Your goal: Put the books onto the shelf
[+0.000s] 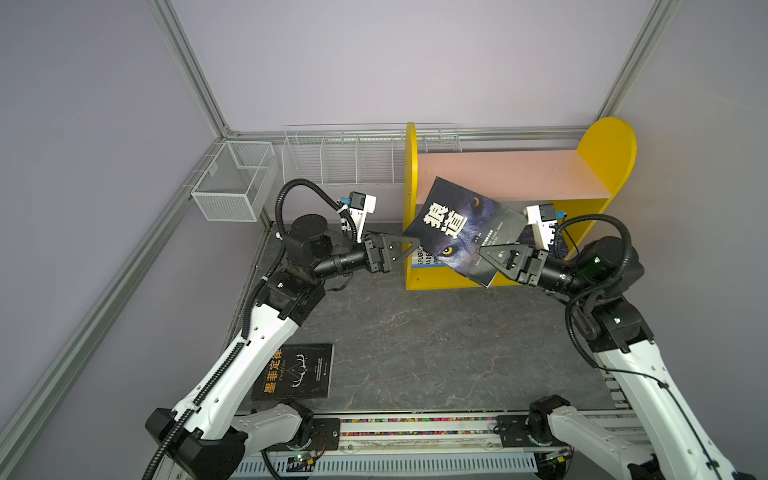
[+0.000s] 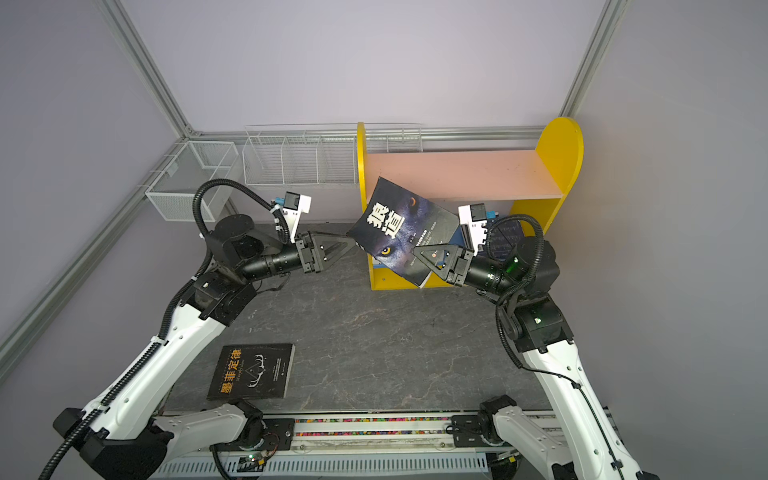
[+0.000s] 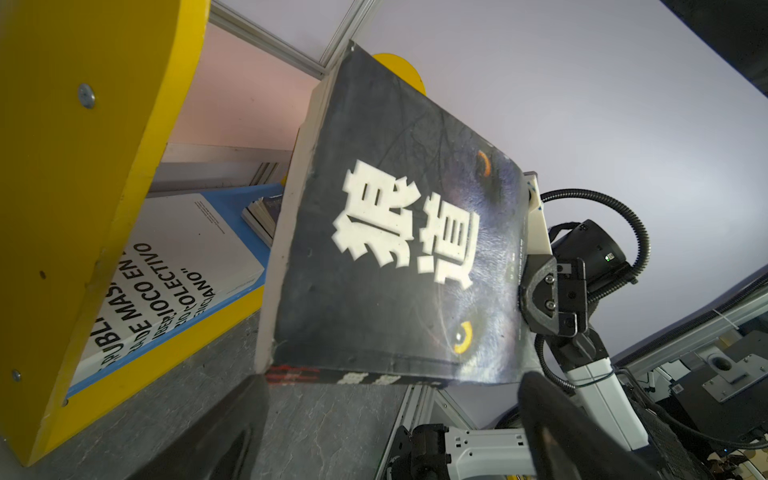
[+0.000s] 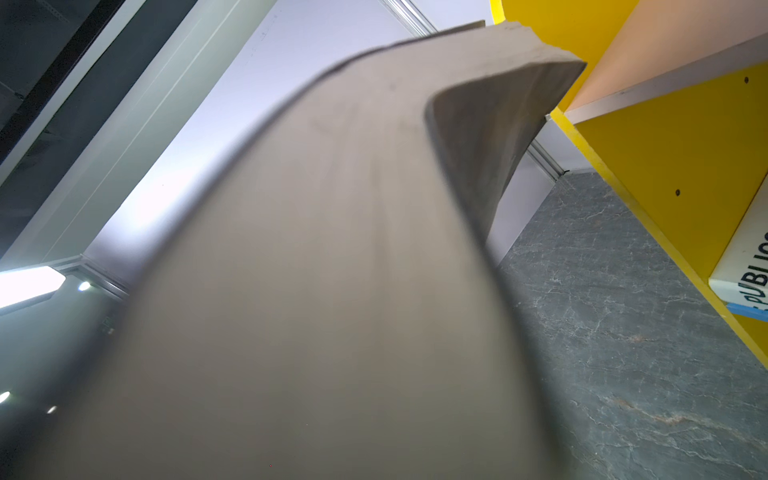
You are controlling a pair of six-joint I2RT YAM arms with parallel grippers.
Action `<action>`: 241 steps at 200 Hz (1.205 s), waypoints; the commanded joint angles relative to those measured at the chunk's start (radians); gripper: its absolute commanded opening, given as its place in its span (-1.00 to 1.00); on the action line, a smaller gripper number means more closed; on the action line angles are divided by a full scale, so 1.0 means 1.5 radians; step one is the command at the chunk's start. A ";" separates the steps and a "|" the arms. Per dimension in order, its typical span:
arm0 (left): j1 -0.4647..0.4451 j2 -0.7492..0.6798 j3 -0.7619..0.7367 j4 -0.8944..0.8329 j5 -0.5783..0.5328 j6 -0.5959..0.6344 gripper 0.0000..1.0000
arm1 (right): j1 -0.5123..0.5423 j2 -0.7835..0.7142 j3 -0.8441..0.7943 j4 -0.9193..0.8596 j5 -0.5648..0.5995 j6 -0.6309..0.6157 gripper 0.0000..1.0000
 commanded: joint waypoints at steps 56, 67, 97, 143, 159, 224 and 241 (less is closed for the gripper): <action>-0.001 0.028 0.033 -0.059 0.035 0.073 0.92 | 0.011 -0.038 0.046 -0.085 -0.131 -0.075 -0.85; -0.001 0.034 0.041 -0.068 0.038 0.080 0.92 | 0.011 -0.037 0.048 -0.093 -0.134 -0.077 -0.85; 0.003 0.050 0.052 -0.089 0.043 0.096 0.95 | 0.008 -0.036 0.049 -0.103 -0.139 -0.082 -0.86; 0.006 0.078 0.044 -0.015 0.125 0.046 0.92 | 0.007 -0.032 0.043 -0.103 -0.148 -0.086 -0.86; 0.006 0.079 0.032 0.040 0.159 0.005 0.85 | 0.005 -0.031 0.043 -0.112 -0.148 -0.101 -0.86; 0.010 0.040 0.024 0.035 0.169 -0.011 0.14 | -0.044 -0.006 0.043 -0.183 -0.155 -0.186 -0.86; 0.013 0.033 0.024 0.027 0.162 -0.009 -0.11 | -0.054 -0.002 0.040 -0.189 -0.156 -0.195 -0.86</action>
